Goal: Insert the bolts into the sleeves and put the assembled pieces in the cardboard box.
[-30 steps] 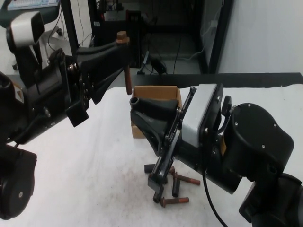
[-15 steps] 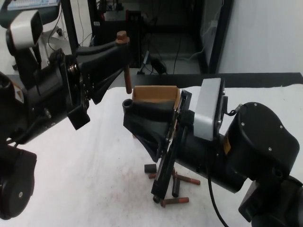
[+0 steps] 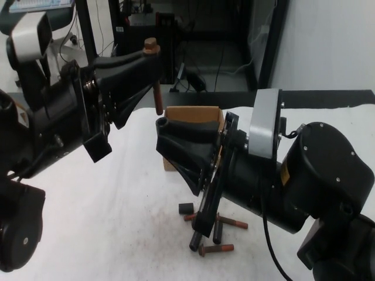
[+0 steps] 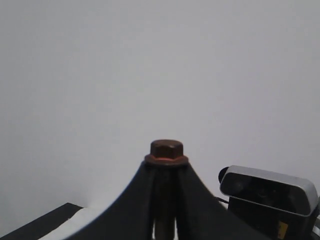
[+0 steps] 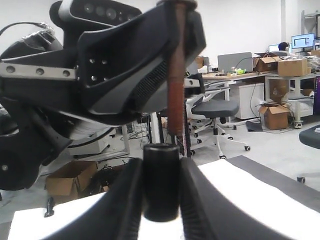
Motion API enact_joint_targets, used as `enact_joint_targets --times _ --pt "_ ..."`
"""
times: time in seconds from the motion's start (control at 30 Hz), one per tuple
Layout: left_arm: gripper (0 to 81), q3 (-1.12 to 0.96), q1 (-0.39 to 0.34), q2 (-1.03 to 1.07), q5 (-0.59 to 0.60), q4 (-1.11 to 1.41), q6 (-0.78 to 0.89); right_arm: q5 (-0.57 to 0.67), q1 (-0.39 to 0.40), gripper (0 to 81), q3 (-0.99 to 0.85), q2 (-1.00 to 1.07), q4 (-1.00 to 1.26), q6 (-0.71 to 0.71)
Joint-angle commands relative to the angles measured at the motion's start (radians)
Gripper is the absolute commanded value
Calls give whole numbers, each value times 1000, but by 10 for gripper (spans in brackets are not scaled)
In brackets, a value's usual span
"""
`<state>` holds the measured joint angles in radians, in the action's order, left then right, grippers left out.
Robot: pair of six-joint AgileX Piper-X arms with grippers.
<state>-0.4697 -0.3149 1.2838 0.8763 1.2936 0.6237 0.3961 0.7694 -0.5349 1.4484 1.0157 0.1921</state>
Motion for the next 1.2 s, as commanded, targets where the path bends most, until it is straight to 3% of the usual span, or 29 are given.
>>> enact_joint_targets --times 0.0,0.97,1.17 --pt "3 -2 -5 -4 -1 30 -4 8 -5 8 -3 -8 -10 12" --pt "3 30 -5 -4 57 25 26 30 -5 8 -8 -6 -38 17" --pt "3 44 -3 -4 51 19 4 33 -35 8 -8 -16 -38 47"
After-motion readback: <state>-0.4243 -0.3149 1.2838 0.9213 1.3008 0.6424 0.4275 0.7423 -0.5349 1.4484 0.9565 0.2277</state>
